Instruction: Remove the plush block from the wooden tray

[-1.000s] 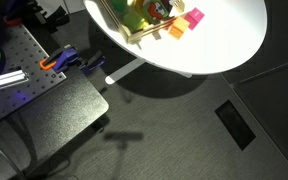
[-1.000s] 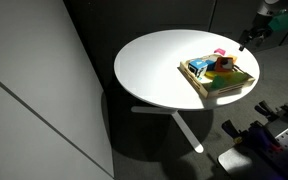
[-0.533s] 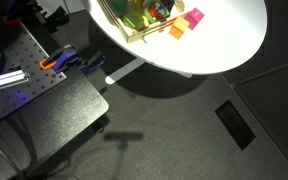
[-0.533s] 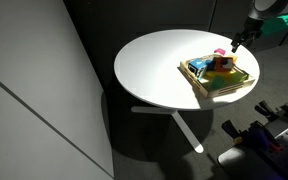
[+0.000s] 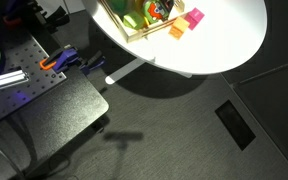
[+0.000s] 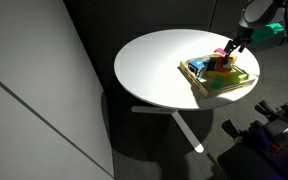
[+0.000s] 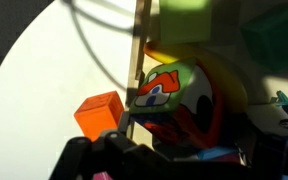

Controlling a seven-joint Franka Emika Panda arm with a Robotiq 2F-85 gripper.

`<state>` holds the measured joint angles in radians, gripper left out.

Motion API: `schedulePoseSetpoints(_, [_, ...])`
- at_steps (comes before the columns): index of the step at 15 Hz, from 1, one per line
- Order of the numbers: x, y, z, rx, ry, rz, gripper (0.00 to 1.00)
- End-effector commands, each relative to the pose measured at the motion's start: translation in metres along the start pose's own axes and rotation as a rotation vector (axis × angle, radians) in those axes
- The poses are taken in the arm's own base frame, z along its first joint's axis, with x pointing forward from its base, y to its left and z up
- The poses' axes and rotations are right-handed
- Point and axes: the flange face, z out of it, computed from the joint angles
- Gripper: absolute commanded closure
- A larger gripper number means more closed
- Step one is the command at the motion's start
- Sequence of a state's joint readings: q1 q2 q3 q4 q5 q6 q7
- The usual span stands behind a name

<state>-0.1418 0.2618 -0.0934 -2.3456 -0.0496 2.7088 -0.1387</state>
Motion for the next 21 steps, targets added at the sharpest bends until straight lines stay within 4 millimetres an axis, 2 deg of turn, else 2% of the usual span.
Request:
schedulePoseSetpoints(1, [0.008, 0.0, 0.014, -0.014, 0.02, -0.028, 0.0])
schedulePoseSetpoints(5, [0.011, -0.005, 0.027, -0.027, 0.033, -0.038, 0.0])
schedulePoseSetpoints(6, [0.011, -0.005, 0.029, -0.033, 0.034, -0.042, 0.25])
schedulePoseSetpoints(7, [0.012, -0.006, 0.031, -0.039, 0.035, -0.05, 0.26])
schedulePoseSetpoints(11, [0.01, -0.006, 0.033, -0.06, 0.026, -0.052, 0.6])
schedulePoseSetpoints(16, [0.011, 0.001, 0.021, -0.051, 0.001, 0.003, 0.92])
schedulePoseSetpoints(19, [0.015, 0.009, 0.009, -0.041, -0.004, 0.035, 0.99])
schedulePoseSetpoints(20, [0.017, 0.012, 0.003, -0.034, -0.009, 0.047, 0.95])
schedulePoseSetpoints(21, [0.018, 0.014, -0.003, -0.028, -0.011, 0.058, 0.98])
